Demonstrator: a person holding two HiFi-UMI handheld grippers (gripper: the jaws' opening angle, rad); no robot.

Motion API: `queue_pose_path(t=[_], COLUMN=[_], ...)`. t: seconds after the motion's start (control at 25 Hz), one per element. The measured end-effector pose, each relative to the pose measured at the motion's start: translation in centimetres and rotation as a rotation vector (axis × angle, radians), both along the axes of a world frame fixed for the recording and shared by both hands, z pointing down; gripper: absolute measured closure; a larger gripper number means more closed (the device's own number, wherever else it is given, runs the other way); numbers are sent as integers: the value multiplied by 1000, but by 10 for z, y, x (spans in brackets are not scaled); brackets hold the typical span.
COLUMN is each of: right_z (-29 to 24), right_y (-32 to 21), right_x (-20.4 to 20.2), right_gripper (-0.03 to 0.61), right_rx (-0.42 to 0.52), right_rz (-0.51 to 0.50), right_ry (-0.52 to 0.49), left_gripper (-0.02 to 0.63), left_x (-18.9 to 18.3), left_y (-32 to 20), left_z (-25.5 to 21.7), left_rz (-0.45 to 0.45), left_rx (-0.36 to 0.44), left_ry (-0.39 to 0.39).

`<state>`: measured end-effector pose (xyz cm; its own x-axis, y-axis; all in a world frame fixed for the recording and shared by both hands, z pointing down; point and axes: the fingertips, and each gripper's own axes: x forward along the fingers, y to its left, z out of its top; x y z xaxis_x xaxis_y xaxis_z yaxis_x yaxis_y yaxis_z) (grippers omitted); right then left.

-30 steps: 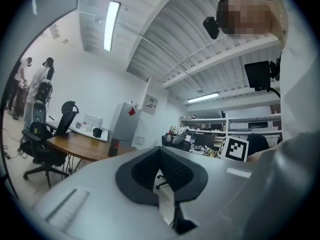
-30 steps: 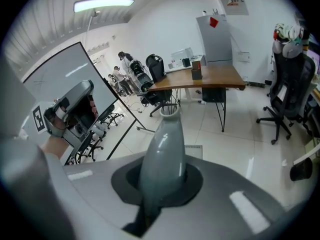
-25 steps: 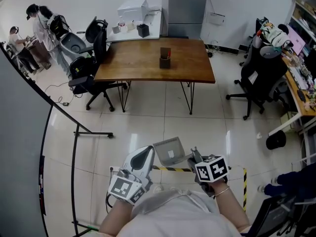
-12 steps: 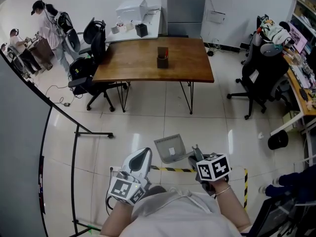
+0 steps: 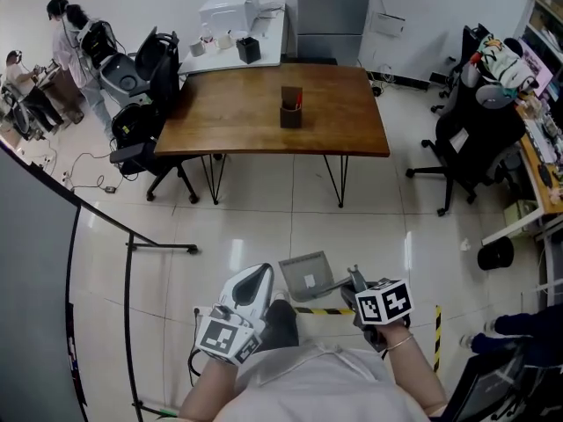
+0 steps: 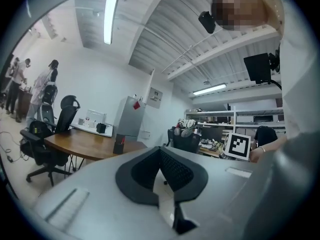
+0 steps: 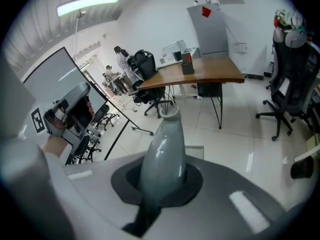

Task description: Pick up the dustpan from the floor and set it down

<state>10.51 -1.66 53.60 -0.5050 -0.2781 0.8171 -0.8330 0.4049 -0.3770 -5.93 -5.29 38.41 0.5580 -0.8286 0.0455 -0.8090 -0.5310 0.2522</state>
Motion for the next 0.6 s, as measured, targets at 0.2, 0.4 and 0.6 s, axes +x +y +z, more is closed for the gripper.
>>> queue_pose_path(t=[0.2, 0.4, 0.6], right_z=[13, 11, 20], right_y=[-54, -102, -132], right_x=[-8, -14, -8], right_gripper=[577, 577, 577], right_rx=[-45, -28, -16], right_rz=[47, 77, 119], right_ry=[41, 51, 30], left_gripper=[600, 601, 601], left_x=[-25, -49, -49], left_y=[-81, -143, -164], left_z=[-9, -16, -17], left_rz=[58, 57, 49], left_rx=[11, 5, 0], left_ry=[13, 19, 30])
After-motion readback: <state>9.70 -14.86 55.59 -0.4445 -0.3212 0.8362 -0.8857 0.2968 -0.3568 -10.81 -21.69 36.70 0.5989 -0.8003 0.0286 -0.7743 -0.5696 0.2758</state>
